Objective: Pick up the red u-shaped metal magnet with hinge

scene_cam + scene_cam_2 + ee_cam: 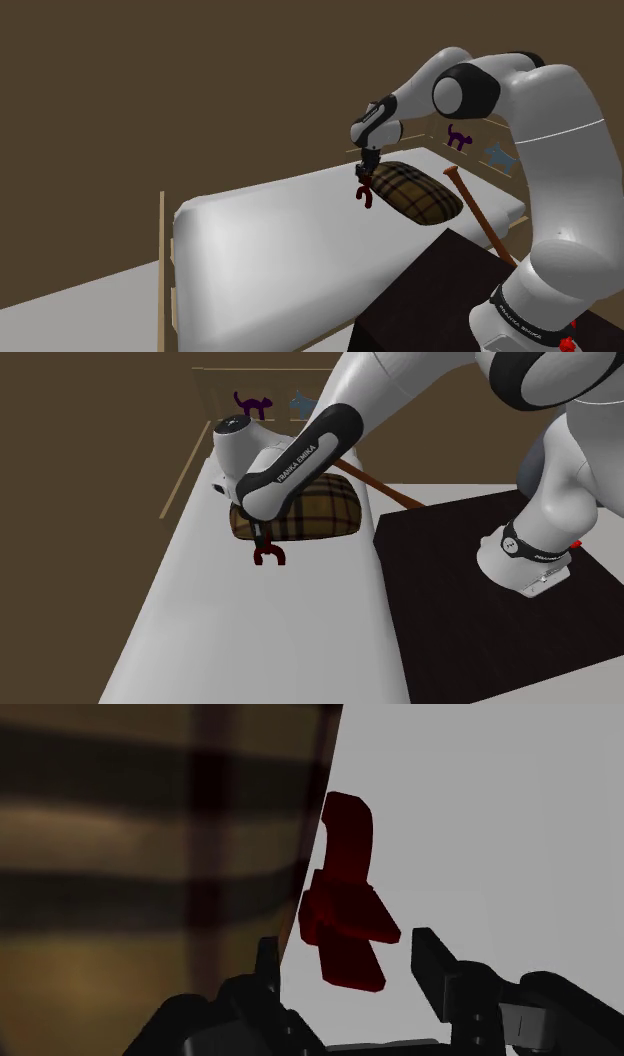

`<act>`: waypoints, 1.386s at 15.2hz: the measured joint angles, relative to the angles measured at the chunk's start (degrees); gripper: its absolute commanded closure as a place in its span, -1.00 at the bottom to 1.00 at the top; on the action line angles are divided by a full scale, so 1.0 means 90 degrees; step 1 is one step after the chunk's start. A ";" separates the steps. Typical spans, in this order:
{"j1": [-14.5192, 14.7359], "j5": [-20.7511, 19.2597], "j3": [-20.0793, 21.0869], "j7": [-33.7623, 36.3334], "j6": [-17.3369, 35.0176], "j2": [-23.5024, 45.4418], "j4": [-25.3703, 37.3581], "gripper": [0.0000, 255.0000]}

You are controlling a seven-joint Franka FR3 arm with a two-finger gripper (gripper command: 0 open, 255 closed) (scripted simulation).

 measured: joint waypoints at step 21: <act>0.0112 -0.0178 -0.0153 0.0109 -0.0603 -0.0666 -0.0053 1.00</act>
